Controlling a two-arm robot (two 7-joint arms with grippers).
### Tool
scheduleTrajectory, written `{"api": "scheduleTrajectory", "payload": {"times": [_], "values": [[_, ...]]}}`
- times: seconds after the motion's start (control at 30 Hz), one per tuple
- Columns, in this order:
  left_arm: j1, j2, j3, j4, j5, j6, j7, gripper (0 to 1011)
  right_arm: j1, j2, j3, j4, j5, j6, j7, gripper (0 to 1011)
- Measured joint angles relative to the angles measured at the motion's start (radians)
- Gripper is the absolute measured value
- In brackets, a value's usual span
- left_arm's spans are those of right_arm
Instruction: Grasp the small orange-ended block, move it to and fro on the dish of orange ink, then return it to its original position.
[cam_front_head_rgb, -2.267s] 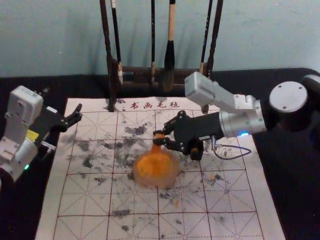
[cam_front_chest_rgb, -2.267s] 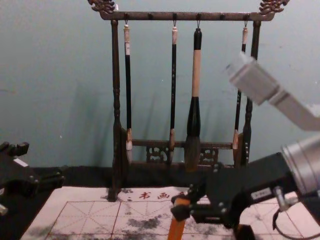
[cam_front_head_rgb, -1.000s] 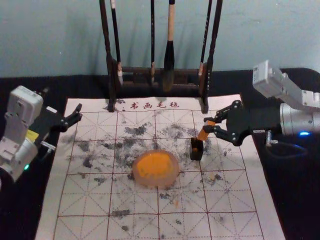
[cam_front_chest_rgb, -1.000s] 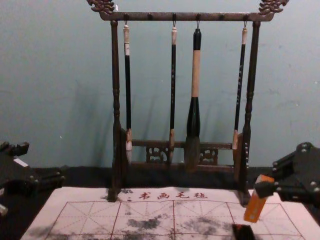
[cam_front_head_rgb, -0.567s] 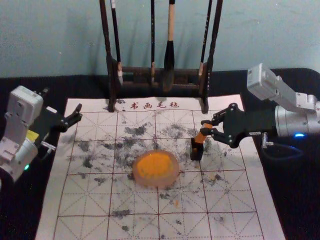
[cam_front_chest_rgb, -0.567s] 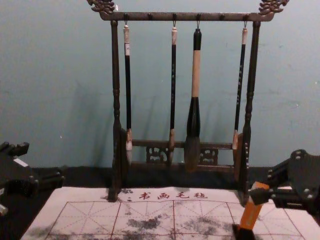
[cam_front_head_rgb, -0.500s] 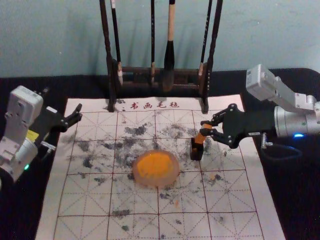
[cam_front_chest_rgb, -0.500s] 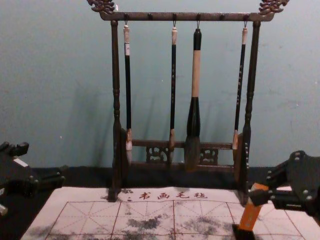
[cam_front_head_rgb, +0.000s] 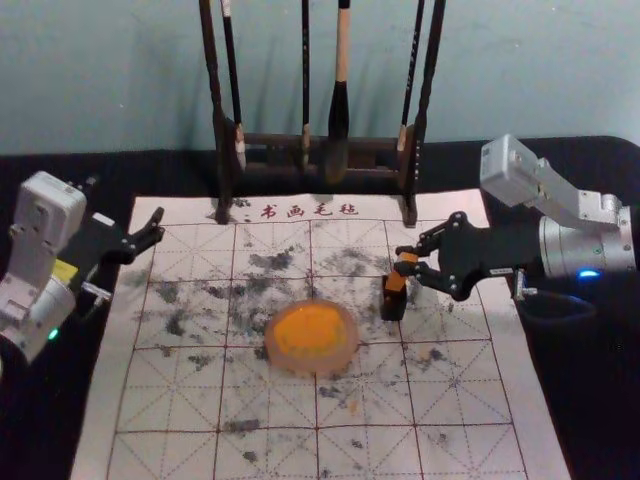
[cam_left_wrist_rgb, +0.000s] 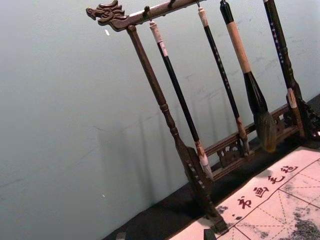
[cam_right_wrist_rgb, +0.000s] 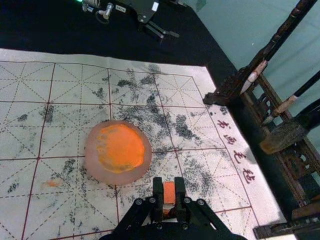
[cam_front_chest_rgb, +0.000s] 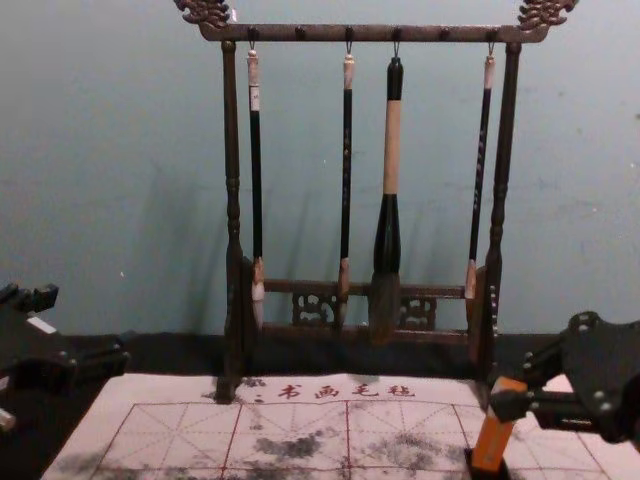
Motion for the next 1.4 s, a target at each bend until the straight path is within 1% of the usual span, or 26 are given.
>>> {"api": "scheduleTrajectory", "payload": {"times": [0.5, 0.93, 1.4], "values": [[0.0, 0.0, 0.0, 0.0, 0.0, 0.0, 0.0, 1001, -0.002, 0.0, 0.0, 0.009, -0.009, 0.002, -0.001, 134], [0.0, 0.0, 0.0, 0.0, 0.0, 0.0, 0.0, 1001, 0.005, -0.023, -0.017, 0.049, -0.03, -0.002, 0.004, 134], [0.0, 0.0, 0.0, 0.0, 0.0, 0.0, 0.0, 1001, 0.006, -0.041, -0.022, 0.072, -0.046, -0.002, -0.005, 134]]}}
